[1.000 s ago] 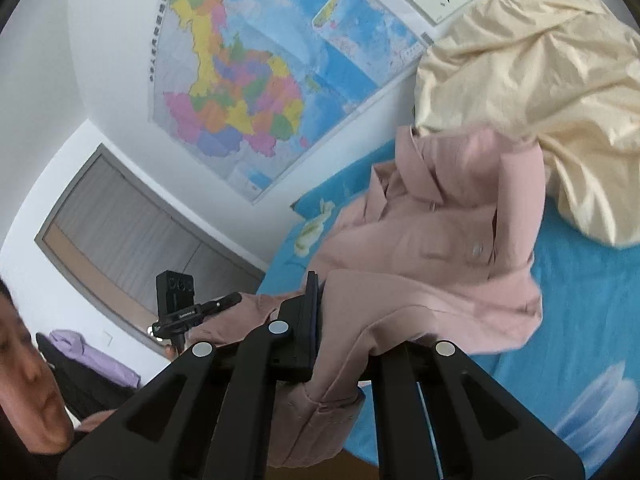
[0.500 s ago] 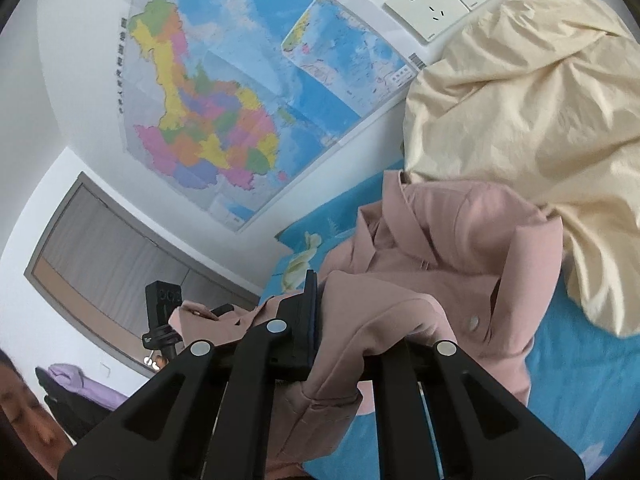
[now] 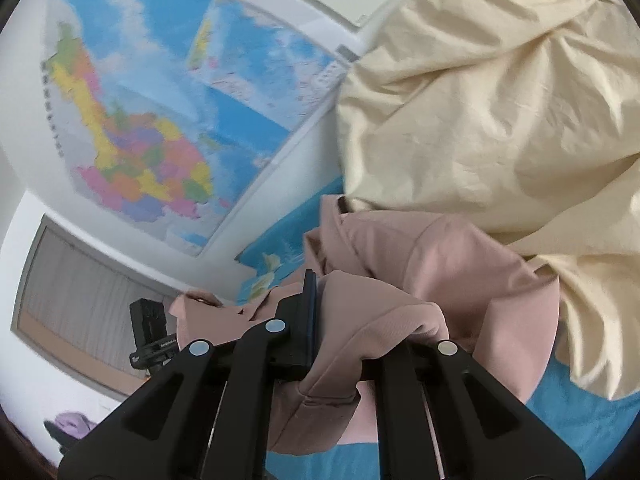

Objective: Fold large clothes

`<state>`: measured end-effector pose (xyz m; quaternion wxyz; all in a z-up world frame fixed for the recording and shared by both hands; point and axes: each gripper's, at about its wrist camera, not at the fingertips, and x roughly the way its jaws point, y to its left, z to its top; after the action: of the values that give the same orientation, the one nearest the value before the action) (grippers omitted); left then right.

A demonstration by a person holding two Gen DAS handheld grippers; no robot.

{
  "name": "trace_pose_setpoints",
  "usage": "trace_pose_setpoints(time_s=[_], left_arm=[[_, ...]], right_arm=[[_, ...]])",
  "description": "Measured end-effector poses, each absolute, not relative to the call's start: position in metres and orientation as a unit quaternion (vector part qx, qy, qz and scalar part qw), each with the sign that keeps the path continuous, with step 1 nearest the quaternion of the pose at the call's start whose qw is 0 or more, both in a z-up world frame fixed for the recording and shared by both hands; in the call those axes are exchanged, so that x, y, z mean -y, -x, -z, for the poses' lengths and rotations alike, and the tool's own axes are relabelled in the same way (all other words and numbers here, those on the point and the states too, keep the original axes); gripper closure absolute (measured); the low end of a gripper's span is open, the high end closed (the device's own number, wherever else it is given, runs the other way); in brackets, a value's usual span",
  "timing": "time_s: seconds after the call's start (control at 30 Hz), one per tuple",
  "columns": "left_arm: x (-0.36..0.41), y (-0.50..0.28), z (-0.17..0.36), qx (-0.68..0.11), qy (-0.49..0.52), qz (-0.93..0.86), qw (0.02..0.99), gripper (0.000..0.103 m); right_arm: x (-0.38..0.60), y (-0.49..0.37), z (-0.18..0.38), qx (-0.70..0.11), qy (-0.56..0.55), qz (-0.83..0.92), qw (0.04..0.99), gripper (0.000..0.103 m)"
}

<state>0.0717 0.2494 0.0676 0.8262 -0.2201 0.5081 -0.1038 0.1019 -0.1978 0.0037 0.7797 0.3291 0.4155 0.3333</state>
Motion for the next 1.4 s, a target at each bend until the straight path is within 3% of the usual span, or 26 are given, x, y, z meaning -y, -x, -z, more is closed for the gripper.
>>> trace_pose_setpoints(time_s=[0.33,0.53,0.63,0.67,0.87,1.1,1.23,1.3,1.4], left_arm=[[-0.257,-0.111,-0.036,-0.54,0.229,0.079,0.806,0.099],[-0.26,-0.129,-0.015,-0.561,0.233,0.065,0.792,0.099],[-0.262,-0.135,-0.006,-0.568,0.243,0.067,0.783,0.098],[-0.262,-0.137,-0.004,-0.57,0.245,0.067,0.782,0.098],[-0.265,-0.139,-0.001,-0.568,0.258,0.084,0.777,0.095],[-0.266,-0.128,-0.015,-0.543,0.267,0.101,0.79,0.084],[-0.263,-0.108,-0.041,-0.503,0.238,0.104,0.824,0.052],[-0.263,-0.091,-0.06,-0.473,0.212,0.105,0.849,0.047],[-0.255,-0.071,-0.08,-0.439,0.169,0.108,0.876,0.03]], right_arm=[[0.199,-0.132,0.016,-0.442,-0.333,-0.3,0.777,0.093],[0.197,-0.142,0.026,-0.46,-0.323,-0.285,0.777,0.084],[0.197,-0.138,0.02,-0.455,-0.318,-0.294,0.778,0.028],[0.198,-0.134,0.016,-0.447,-0.318,-0.298,0.782,0.026],[0.195,-0.096,-0.016,-0.409,-0.265,-0.341,0.804,0.025],[0.126,-0.07,-0.013,-0.415,-0.045,-0.317,0.852,0.032],[0.098,-0.091,0.005,-0.419,0.03,-0.246,0.873,0.037],[0.098,-0.107,0.014,-0.426,0.023,-0.226,0.876,0.038],[0.096,-0.118,0.023,-0.427,0.043,-0.199,0.881,0.054]])
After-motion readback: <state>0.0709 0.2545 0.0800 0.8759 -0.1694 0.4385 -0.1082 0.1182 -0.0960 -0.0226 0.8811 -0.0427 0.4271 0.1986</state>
